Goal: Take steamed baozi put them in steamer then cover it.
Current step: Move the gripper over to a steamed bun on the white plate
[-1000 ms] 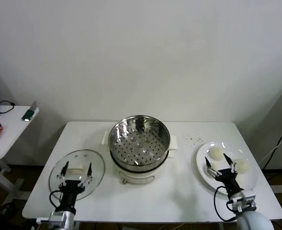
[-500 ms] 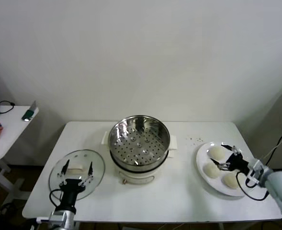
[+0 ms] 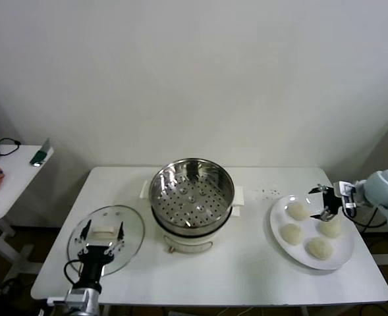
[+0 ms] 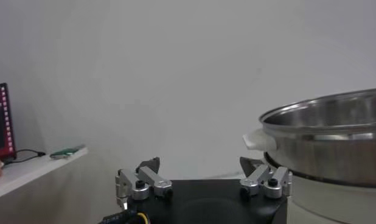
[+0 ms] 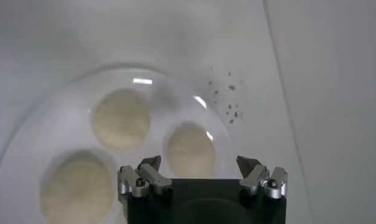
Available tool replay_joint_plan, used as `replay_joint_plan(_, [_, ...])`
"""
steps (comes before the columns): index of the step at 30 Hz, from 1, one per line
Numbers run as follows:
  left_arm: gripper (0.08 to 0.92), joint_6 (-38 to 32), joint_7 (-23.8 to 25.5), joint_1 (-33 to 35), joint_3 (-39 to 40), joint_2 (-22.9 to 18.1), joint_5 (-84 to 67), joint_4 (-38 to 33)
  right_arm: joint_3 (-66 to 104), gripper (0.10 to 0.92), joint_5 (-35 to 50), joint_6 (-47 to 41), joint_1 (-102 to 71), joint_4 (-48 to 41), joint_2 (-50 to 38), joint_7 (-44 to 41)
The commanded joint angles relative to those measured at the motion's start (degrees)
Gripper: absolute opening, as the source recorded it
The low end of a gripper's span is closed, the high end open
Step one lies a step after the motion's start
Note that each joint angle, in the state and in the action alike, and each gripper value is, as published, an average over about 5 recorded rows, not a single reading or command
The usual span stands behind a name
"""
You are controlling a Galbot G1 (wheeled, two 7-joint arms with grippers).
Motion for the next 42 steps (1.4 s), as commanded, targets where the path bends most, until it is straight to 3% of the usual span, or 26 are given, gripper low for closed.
replay_joint_plan(1, [0.823, 0.86, -0.37, -0.22, -0.50, 0.48, 0.15, -0.06, -18.85, 0.823, -2.98, 0.92, 13.86, -11.95, 6.90, -4.52])
replay_joint_plan(12, [0.823, 1.85, -0.69, -0.91, -0.63, 0.97, 0.53, 0.18, -17.50, 0.823, -3.16, 2.11, 12.13, -19.69, 15.19, -2.92])
replay_joint_plan(33, [0.823, 1.09, -0.77, 0.30, -1.38, 1.16, 0.27, 0.64, -15.58, 0.821, -7.03, 5.75, 12.01, -25.66, 19.00, -4.06])
replay_joint_plan(42, [0.823, 0.98, -0.80, 0.76, -1.53, 1.05, 0.27, 0.41, -15.57, 0.741, -7.02, 6.71, 12.01, -25.04, 18.64, -4.92])
